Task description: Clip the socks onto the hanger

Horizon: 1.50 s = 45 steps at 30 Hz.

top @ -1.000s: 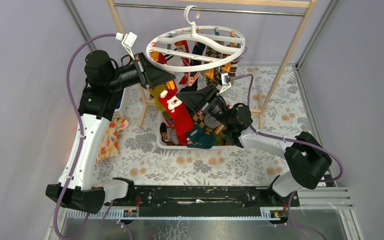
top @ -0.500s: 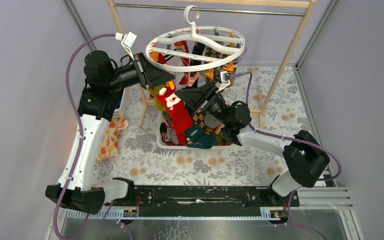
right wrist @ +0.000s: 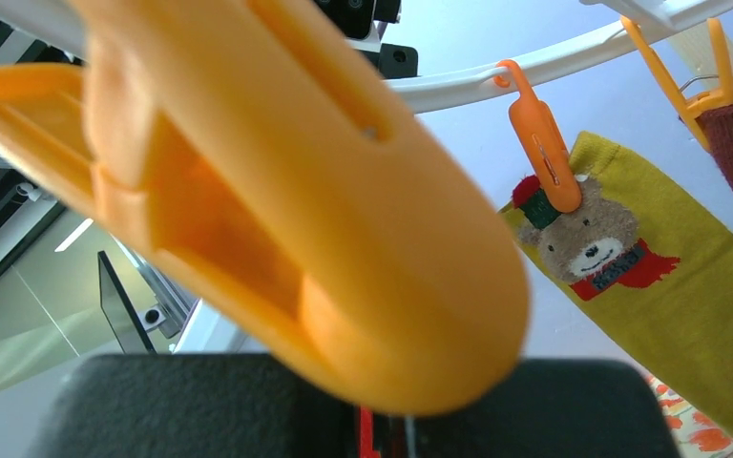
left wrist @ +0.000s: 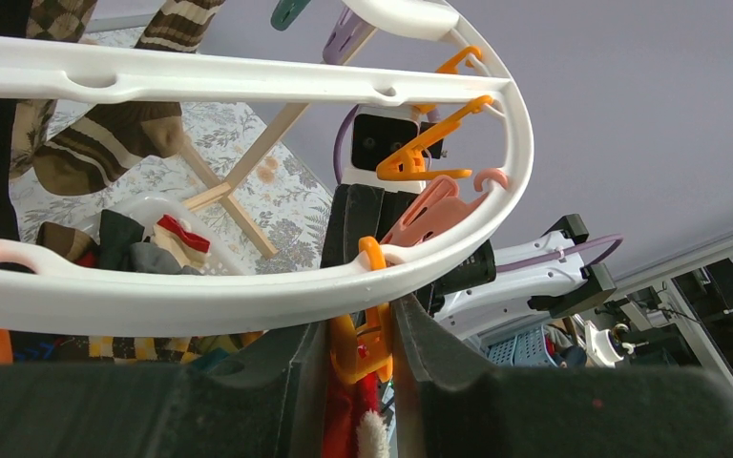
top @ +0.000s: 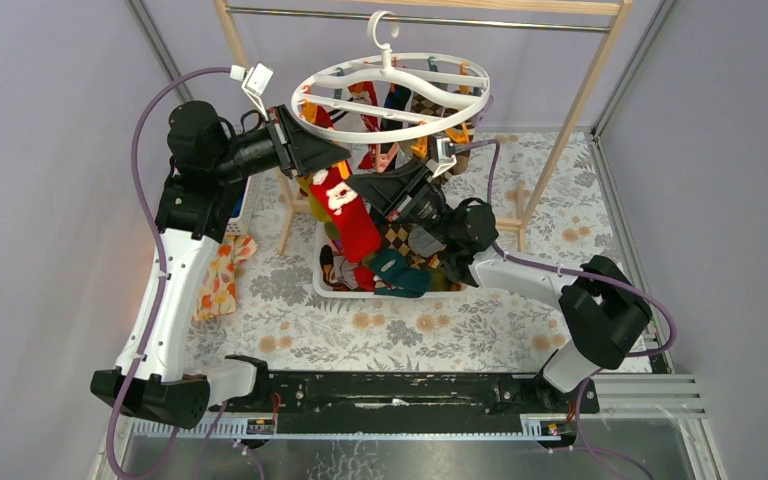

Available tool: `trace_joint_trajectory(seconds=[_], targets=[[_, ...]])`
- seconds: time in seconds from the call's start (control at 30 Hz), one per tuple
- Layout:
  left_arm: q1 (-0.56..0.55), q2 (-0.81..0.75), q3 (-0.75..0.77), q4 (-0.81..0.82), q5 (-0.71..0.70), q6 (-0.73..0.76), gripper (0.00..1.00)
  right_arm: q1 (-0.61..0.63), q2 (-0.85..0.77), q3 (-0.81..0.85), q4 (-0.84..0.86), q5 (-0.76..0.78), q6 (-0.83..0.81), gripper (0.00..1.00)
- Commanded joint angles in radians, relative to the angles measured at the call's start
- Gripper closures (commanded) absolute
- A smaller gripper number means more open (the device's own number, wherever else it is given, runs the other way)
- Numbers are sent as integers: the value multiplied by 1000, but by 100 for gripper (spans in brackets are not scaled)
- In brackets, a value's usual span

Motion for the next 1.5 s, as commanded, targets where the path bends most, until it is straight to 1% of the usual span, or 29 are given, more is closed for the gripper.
trace_joint_trajectory(seconds=[0.0, 0.03, 0.07, 0.27, 0.37, 0.47, 0.53, 0.57, 0.6, 0.67, 0.73, 0.83, 0.93, 1.03, 1.17, 1.27, 1.4, 1.47], targets=[[-5, -18, 14, 54, 29, -7, 76, -5, -16, 47, 69, -11, 3, 100], [-5, -20, 14, 54, 29, -6, 64, -6, -17, 49, 69, -9, 0, 100], [-5, -19, 14, 53, 27, -5, 57, -5, -17, 49, 69, -5, -3, 98], [-5, -23, 36, 1, 9, 30, 25, -5, -27, 37, 68, 16, -16, 89], [-5, -32, 42, -45, -8, 60, 16, -5, -39, 23, 66, 29, -28, 86], [-5, -44, 52, -127, -39, 112, 15, -5, -49, 10, 65, 39, -38, 80], [-4, -56, 48, -183, -50, 164, 20, -6, -59, -5, 69, 47, -55, 74], [-4, -66, 37, -201, -54, 186, 26, -5, -67, -15, 69, 56, -62, 71], [-4, -74, 24, -212, -57, 204, 34, -5, -77, -28, 68, 68, -73, 67], [-4, -94, -6, -218, -61, 224, 53, -6, -99, -55, 65, 88, -94, 56], [-4, -103, -22, -222, -62, 237, 69, -7, -119, -82, 66, 103, -111, 47], [-5, -103, -28, -226, -73, 246, 81, -7, -147, -112, 54, 107, -138, 35], [-5, -96, -18, -224, -81, 244, 87, -8, -179, -151, 55, 130, -164, 26], [-5, -97, -7, -227, -89, 251, 91, -19, -226, -212, 58, 157, -187, 22], [-4, -108, -3, -234, -111, 270, 95, -46, -276, -271, 44, 179, -199, 19], [-5, -113, 0, -243, -118, 281, 96, -71, -299, -297, 34, 196, -205, 18], [-5, -112, 4, -243, -112, 274, 96, -113, -279, -256, 25, 165, -201, 18], [-5, -110, 11, -246, -112, 274, 96, -126, -258, -232, 53, 152, -196, 18]])
